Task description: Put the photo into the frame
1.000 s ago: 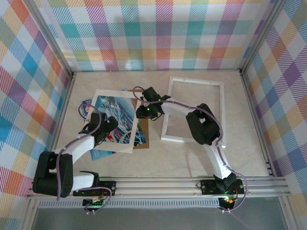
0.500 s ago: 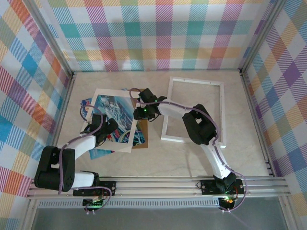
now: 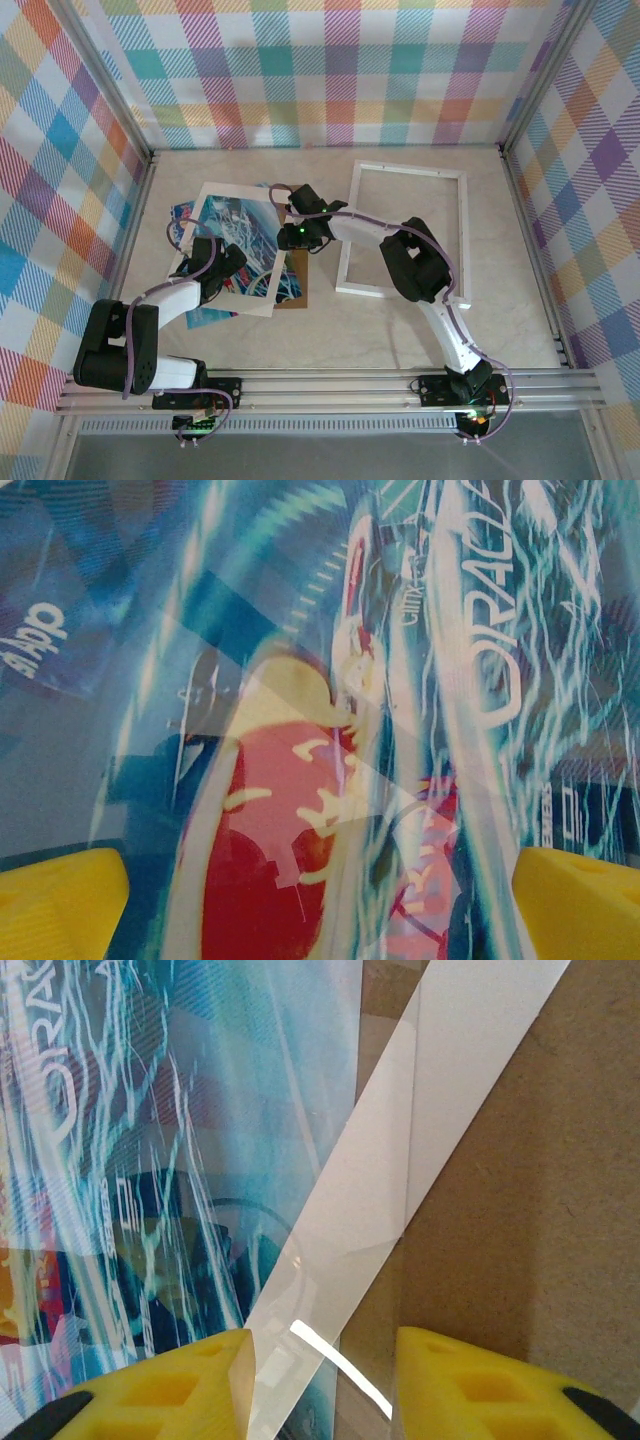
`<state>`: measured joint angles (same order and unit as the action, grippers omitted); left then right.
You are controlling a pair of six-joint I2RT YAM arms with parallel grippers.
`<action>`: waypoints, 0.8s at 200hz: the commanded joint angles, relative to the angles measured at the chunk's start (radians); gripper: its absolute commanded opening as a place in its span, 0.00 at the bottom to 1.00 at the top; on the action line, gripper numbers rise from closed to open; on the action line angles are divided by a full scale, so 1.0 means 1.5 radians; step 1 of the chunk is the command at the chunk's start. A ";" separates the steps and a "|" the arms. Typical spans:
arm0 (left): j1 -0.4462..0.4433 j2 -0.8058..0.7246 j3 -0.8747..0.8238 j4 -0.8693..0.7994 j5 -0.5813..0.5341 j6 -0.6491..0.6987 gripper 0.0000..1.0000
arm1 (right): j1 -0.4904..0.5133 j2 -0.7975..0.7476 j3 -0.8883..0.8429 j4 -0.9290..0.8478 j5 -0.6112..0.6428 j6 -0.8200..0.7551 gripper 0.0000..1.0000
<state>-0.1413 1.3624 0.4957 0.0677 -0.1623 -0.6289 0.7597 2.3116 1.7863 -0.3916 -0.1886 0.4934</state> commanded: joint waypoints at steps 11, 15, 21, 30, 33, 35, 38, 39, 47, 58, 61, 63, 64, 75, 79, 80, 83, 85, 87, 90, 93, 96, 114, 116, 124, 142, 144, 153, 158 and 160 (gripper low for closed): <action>0.000 0.020 -0.014 -0.038 0.039 -0.026 1.00 | 0.012 -0.035 0.010 -0.014 -0.035 -0.007 0.42; 0.000 0.020 -0.015 -0.038 0.039 -0.027 1.00 | 0.012 -0.040 0.009 -0.013 -0.035 -0.008 0.43; -0.001 0.020 -0.015 -0.038 0.038 -0.027 1.00 | 0.011 -0.048 0.005 -0.010 -0.035 -0.010 0.43; 0.000 0.021 -0.014 -0.038 0.037 -0.027 1.00 | 0.011 -0.060 -0.003 -0.003 -0.038 -0.012 0.43; 0.000 0.022 -0.014 -0.038 0.037 -0.027 1.00 | 0.010 -0.064 -0.006 0.000 -0.040 -0.014 0.43; 0.000 0.022 -0.014 -0.038 0.036 -0.028 1.00 | 0.010 -0.068 -0.008 0.003 -0.042 -0.013 0.43; 0.000 0.022 -0.013 -0.038 0.036 -0.028 1.00 | 0.010 -0.071 -0.012 0.007 -0.043 -0.013 0.43; 0.000 0.022 -0.013 -0.038 0.036 -0.028 1.00 | 0.010 -0.072 -0.013 0.008 -0.045 -0.013 0.43; 0.000 0.023 -0.012 -0.040 0.037 -0.029 1.00 | 0.009 -0.081 -0.022 0.020 -0.055 -0.013 0.44; 0.000 0.025 -0.009 -0.041 0.035 -0.028 1.00 | 0.006 -0.089 -0.036 0.041 -0.073 -0.009 0.44; 0.000 0.025 -0.009 -0.042 0.036 -0.029 1.00 | 0.005 -0.089 -0.039 0.045 -0.078 -0.007 0.44; 0.000 0.025 -0.009 -0.043 0.036 -0.029 1.00 | 0.004 -0.090 -0.041 0.049 -0.080 -0.007 0.44; 0.000 0.025 -0.009 -0.043 0.036 -0.029 1.00 | 0.004 -0.091 -0.043 0.052 -0.083 -0.006 0.44; 0.000 0.025 -0.007 -0.042 0.036 -0.029 1.00 | 0.001 -0.089 -0.049 0.062 -0.097 -0.002 0.44; 0.000 0.025 -0.007 -0.042 0.036 -0.029 1.00 | -0.001 -0.087 -0.051 0.065 -0.100 0.001 0.44; 0.000 0.025 -0.007 -0.042 0.036 -0.029 1.00 | -0.001 -0.087 -0.052 0.066 -0.101 0.001 0.44; 0.000 0.025 -0.007 -0.042 0.036 -0.029 1.00 | -0.003 -0.086 -0.053 0.067 -0.104 0.004 0.44; 0.000 0.025 -0.007 -0.042 0.035 -0.030 1.00 | -0.003 -0.085 -0.054 0.068 -0.104 0.005 0.44; -0.001 0.025 -0.007 -0.041 0.035 -0.030 1.00 | -0.004 -0.084 -0.055 0.070 -0.106 0.007 0.44; 0.000 0.025 -0.007 -0.041 0.036 -0.029 1.00 | -0.005 -0.083 -0.057 0.072 -0.110 0.010 0.44; 0.000 0.026 -0.007 -0.042 0.036 -0.029 1.00 | -0.007 -0.081 -0.058 0.075 -0.113 0.013 0.44; -0.001 0.026 -0.007 -0.042 0.036 -0.030 1.00 | -0.008 -0.080 -0.061 0.078 -0.117 0.016 0.43; 0.000 0.029 -0.005 -0.042 0.039 -0.028 1.00 | -0.016 -0.073 -0.076 0.094 -0.132 0.037 0.43; 0.000 0.029 -0.005 -0.042 0.040 -0.028 1.00 | -0.017 -0.074 -0.077 0.095 -0.134 0.039 0.43; 0.000 0.028 -0.005 -0.042 0.040 -0.029 1.00 | -0.020 -0.071 -0.084 0.101 -0.140 0.050 0.43; 0.000 0.023 -0.007 -0.042 0.040 -0.032 1.00 | -0.022 -0.069 -0.096 0.111 -0.157 0.077 0.42; -0.001 0.022 -0.007 -0.043 0.040 -0.033 1.00 | -0.022 -0.068 -0.098 0.112 -0.160 0.080 0.42; 0.000 0.018 -0.009 -0.041 0.038 -0.034 1.00 | -0.022 -0.067 -0.106 0.123 -0.171 0.095 0.42; 0.000 0.017 -0.009 -0.042 0.039 -0.035 1.00 | -0.022 -0.066 -0.111 0.130 -0.178 0.105 0.42; 0.000 0.016 -0.009 -0.041 0.038 -0.035 1.00 | -0.022 -0.066 -0.112 0.132 -0.179 0.110 0.42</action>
<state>-0.1417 1.3659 0.5018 0.0628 -0.1669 -0.6395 0.7174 2.2047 1.6444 -0.2588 -0.3664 0.5739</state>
